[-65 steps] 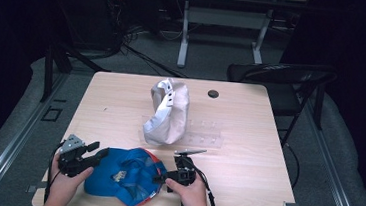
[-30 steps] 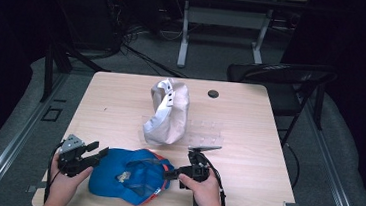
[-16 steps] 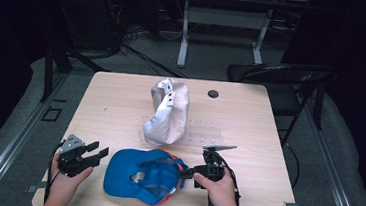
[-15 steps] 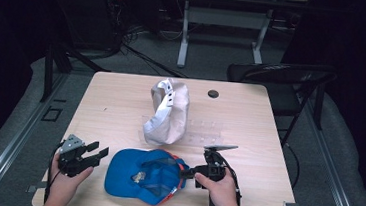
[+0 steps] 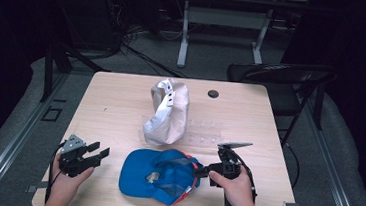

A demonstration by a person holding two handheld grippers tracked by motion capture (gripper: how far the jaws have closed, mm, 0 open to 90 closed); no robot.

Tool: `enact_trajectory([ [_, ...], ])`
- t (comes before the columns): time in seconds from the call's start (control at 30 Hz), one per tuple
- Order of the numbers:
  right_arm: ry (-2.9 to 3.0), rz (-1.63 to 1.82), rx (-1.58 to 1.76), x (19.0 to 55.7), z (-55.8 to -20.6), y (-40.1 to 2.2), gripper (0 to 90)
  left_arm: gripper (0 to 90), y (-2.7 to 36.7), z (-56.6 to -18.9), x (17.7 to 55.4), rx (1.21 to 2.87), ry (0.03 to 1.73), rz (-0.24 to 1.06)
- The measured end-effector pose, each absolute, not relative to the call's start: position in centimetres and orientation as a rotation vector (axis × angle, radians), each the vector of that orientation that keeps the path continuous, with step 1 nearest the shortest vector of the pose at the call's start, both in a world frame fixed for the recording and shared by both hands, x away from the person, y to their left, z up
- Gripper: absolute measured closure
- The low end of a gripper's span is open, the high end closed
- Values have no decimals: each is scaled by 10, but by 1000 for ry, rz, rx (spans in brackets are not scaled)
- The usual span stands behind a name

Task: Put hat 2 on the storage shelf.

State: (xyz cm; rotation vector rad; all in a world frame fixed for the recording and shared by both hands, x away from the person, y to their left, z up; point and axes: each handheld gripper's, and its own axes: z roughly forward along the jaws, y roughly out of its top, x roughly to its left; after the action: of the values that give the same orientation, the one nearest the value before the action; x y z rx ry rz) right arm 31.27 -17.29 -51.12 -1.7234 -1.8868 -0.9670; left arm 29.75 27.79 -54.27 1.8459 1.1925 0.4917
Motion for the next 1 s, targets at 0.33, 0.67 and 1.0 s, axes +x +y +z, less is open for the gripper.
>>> enact_trajectory([
  [0.33,-1896,-939,-1764,312,-500,-203,775,507,277,-543,297,1846,1192,490],
  [0.67,-1979,-860,-1847,314,-485,-224,775,507,275,-544,297,1863,1188,486],
  [1.0,-2058,-745,-1965,320,-459,-225,775,507,274,-544,297,1864,1190,485],
])
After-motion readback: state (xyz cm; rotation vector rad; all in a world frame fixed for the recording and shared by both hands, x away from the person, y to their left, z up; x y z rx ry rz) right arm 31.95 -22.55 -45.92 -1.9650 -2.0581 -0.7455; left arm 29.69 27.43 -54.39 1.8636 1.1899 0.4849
